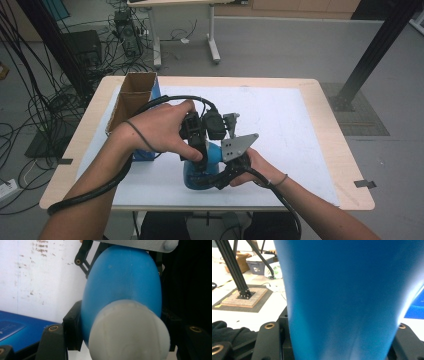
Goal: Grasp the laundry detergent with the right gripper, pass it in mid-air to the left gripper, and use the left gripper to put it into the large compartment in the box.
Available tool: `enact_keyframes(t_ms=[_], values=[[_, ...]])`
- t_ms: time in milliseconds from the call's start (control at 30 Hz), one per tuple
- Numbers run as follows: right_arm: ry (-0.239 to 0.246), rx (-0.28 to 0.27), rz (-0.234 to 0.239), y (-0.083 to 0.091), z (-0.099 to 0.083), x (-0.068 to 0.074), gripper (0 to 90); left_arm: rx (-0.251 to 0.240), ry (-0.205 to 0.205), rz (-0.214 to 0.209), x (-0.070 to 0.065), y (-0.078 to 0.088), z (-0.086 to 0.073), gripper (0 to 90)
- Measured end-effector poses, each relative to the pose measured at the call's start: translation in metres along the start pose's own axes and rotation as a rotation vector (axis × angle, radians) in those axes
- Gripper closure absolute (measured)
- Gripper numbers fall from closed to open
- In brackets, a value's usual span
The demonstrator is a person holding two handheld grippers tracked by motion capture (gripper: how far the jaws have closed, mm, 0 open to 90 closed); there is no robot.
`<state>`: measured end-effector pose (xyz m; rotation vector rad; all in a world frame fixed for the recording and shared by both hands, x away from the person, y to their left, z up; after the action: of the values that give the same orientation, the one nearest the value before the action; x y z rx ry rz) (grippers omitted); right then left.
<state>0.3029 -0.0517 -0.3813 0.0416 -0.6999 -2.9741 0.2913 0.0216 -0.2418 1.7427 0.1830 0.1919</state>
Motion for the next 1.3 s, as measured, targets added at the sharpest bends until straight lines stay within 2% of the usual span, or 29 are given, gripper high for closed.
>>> enact_keyframes(t_ms=[67, 100, 133, 167, 200, 233, 267, 300, 333, 433, 600, 800, 1300], values=[[-0.012, -0.013, 0.004, 0.000, 0.000, 0.000, 40.4, -0.001, 0.002, 0.001, 0.000, 0.000, 0.000, 37.1], [-0.018, -0.027, 0.000, 0.001, 0.001, 0.000, 38.3, -0.003, 0.003, 0.001, 0.001, 0.000, 0.000, 37.1], [-0.023, -0.033, -0.004, 0.001, 0.001, 0.000, 31.8, -0.001, 0.006, 0.000, 0.002, -0.001, 0.000, 37.1], [-0.023, -0.033, -0.004, 0.001, 0.001, 0.000, 31.8, -0.001, 0.006, 0.000, 0.002, -0.001, 0.000, 37.1], [-0.067, -0.046, -0.014, 0.002, 0.000, -0.001, 23.0, 0.000, 0.008, 0.000, 0.002, -0.001, 0.000, 37.1], [-0.083, -0.053, -0.028, 0.002, -0.001, -0.002, 18.7, 0.000, 0.007, 0.002, 0.003, -0.001, 0.000, 37.1], [-0.083, -0.053, -0.028, 0.002, -0.001, -0.002, 18.7, 0.000, 0.007, 0.002, 0.003, -0.001, 0.000, 37.1], [-0.102, -0.055, -0.033, 0.002, -0.002, -0.003, 11.4, -0.001, 0.009, 0.001, 0.003, -0.001, 0.000, 37.1], [-0.119, -0.054, -0.021, 0.002, -0.003, -0.003, 4.7, -0.005, 0.012, 0.002, 0.004, -0.001, -0.001, 37.1], [-0.121, -0.050, 0.004, 0.002, -0.003, -0.002, 1.6, -0.009, 0.014, 0.002, 0.006, 0.001, -0.001, 37.1], [-0.098, -0.067, -0.008, 0.002, -0.001, -0.002, 1.4, -0.013, 0.022, 0.003, 0.007, 0.002, -0.003, 37.1], [-0.093, -0.069, -0.017, 0.003, 0.000, -0.003, 2.2, -0.014, 0.028, 0.009, 0.007, 0.003, -0.004, 37.1], [-0.101, -0.069, -0.039, 0.010, -0.002, -0.005, 2.2, -0.011, 0.032, -0.001, 0.008, 0.004, -0.005, 37.1]])
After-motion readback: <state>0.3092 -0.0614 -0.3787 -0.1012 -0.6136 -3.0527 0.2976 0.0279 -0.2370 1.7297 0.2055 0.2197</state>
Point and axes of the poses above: each handheld gripper's, and its own axes: y roughly backward along the jaws, z roughly out of its top, x roughly to its left, the point moved 4 cm from there along -y, roughly forward along the jaws, and after that the axes turned 10 degrees about x, right-handed, at the moved point
